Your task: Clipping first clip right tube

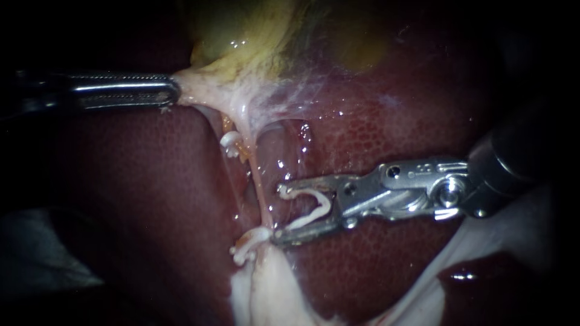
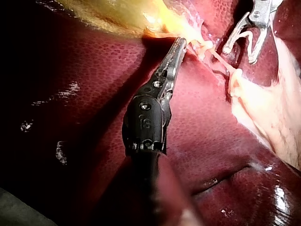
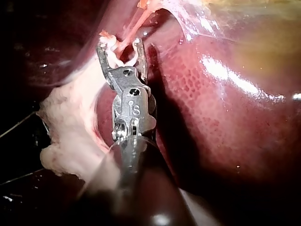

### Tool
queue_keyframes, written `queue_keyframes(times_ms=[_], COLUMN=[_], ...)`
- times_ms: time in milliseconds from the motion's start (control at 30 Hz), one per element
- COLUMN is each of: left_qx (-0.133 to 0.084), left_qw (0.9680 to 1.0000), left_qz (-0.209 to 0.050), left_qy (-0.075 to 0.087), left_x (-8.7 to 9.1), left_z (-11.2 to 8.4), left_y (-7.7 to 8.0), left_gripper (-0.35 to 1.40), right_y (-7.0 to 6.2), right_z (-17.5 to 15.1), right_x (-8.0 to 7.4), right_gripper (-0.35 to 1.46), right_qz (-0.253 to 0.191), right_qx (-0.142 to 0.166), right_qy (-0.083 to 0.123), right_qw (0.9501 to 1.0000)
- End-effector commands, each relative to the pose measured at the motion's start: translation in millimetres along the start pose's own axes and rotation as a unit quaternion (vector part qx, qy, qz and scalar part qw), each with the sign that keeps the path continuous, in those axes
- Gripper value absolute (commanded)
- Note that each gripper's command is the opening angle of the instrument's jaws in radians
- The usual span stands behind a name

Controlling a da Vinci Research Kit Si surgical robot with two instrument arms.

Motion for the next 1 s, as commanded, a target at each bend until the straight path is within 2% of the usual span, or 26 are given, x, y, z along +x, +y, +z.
queue_keyframes(times_ms=[33,333,633,1000], left_qx=[0.000,0.001,0.001,0.001], left_qw=[1.0000,1.0000,1.0000,1.0000], left_qz=[0.000,0.000,0.000,0.000], left_qy=[0.000,0.000,0.000,0.000], left_x=[0.0,0.0,0.0,0.0], left_z=[0.0,0.0,0.0,0.1], left_y=[0.0,0.1,0.1,0.1], left_gripper=[-0.35,-0.35,-0.35,-0.35], right_y=[0.2,1.2,1.5,1.8], right_z=[0.1,2.7,4.9,6.8], right_x=[-0.1,-0.7,-0.9,-1.0], right_gripper=[0.49,0.49,0.49,0.49], right_qz=[0.004,0.046,0.076,0.094], right_qx=[-0.002,0.024,0.062,0.089], right_qy=[0.002,0.023,0.044,0.067], right_qw=[1.0000,0.9984,0.9942,0.9893])
